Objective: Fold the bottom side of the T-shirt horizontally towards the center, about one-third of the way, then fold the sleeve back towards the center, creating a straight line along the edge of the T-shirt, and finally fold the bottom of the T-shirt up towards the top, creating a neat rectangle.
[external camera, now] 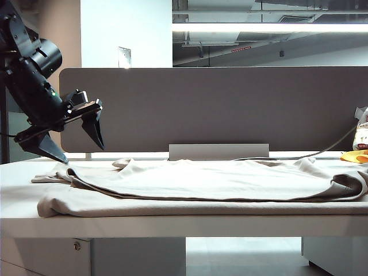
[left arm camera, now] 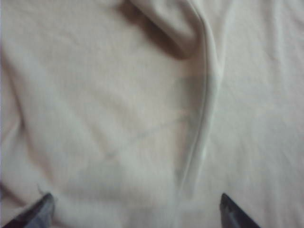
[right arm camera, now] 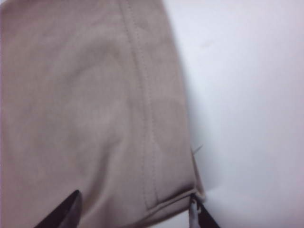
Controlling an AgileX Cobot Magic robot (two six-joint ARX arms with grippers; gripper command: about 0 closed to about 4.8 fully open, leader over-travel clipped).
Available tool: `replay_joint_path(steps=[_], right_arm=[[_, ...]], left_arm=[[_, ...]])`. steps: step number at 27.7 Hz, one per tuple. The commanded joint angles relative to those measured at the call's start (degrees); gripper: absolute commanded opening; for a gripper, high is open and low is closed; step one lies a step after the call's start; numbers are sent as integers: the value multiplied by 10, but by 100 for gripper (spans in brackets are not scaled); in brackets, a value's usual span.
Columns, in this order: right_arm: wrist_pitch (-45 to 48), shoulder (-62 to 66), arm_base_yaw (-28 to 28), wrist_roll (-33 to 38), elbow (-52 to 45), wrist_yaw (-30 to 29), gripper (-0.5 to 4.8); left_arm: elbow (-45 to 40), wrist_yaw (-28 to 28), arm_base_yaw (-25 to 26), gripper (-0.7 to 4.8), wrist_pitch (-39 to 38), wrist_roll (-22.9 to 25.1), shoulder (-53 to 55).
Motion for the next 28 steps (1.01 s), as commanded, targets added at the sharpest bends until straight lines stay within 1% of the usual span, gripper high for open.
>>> replay_joint_path(steps=[1, 6, 10, 22, 25, 28], right_arm=[[20, 4, -5, -3, 3, 4, 284], [2, 7, -11, -14, 3, 14, 284], [21, 10, -17, -16, 4, 17, 284], [23, 36, -8, -13, 16, 10, 284], [21, 39, -5, -13, 19, 2, 284], [25, 39, -5, -13, 19, -1, 283]], left_arm=[[23, 11, 4, 479, -7, -6, 14], [45, 12, 9, 479, -20, -10, 27], [48, 16, 17, 479, -26, -10, 28], [60, 14, 32, 479, -29, -16, 49], [78, -26, 38, 479, -42, -16, 58], [94, -50, 47, 479, -51, -14, 61]])
